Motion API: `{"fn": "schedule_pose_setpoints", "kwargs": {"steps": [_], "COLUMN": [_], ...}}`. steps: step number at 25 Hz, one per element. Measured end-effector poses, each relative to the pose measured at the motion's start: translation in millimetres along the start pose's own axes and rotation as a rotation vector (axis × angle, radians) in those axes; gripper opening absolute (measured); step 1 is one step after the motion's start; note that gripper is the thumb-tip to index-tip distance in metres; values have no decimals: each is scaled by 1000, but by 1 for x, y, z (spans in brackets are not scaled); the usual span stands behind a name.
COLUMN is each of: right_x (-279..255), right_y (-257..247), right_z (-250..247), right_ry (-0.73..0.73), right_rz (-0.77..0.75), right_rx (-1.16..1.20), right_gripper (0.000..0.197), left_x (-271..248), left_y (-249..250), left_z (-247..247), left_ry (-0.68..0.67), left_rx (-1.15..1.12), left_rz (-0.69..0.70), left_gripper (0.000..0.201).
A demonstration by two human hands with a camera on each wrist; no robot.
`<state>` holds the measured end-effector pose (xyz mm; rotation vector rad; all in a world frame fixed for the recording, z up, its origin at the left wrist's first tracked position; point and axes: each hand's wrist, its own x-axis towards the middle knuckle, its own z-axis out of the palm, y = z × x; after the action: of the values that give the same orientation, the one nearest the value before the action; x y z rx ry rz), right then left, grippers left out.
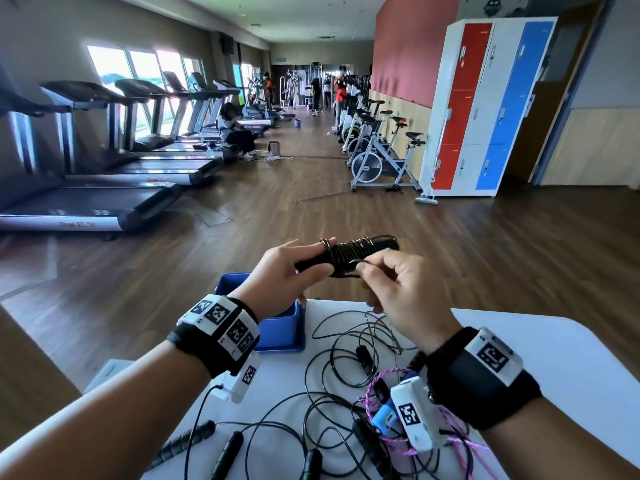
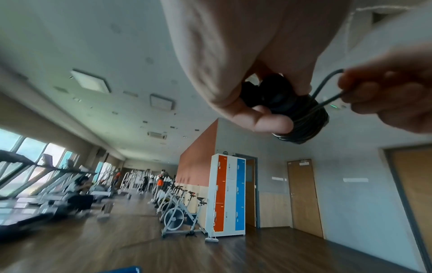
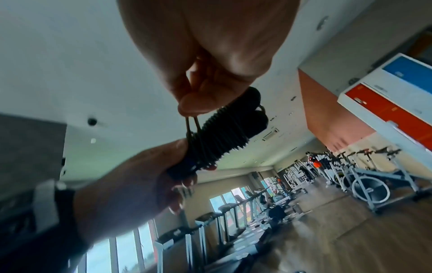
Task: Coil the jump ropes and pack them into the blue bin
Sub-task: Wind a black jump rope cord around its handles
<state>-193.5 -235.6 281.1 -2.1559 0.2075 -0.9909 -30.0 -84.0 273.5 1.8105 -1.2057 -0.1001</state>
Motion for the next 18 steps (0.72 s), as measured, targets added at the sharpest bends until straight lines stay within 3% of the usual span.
{"fn": "schedule_pose_setpoints", "kwargs": {"steps": [7, 10, 13, 18], "right_x": [40, 39, 39, 25], "right_y": [-17, -19, -19, -18], "right_z": [-4, -3, 1, 16], "right_ry": [-24, -51, 24, 64], "right_rz": [-7, 27, 55, -53], "right_rx": [-254, -297, -297, -290], "right_gripper": [16, 14, 17, 8], "left_x": [-1, -8, -10, -6], "left_y": [16, 16, 15, 16], "left_z": [4, 8, 12, 13], "left_ry": [34, 61, 95, 160], "left_rx": [262, 229, 221, 221], "left_rz": [263, 257, 234, 175], "left_gripper": [36, 32, 26, 24]}}
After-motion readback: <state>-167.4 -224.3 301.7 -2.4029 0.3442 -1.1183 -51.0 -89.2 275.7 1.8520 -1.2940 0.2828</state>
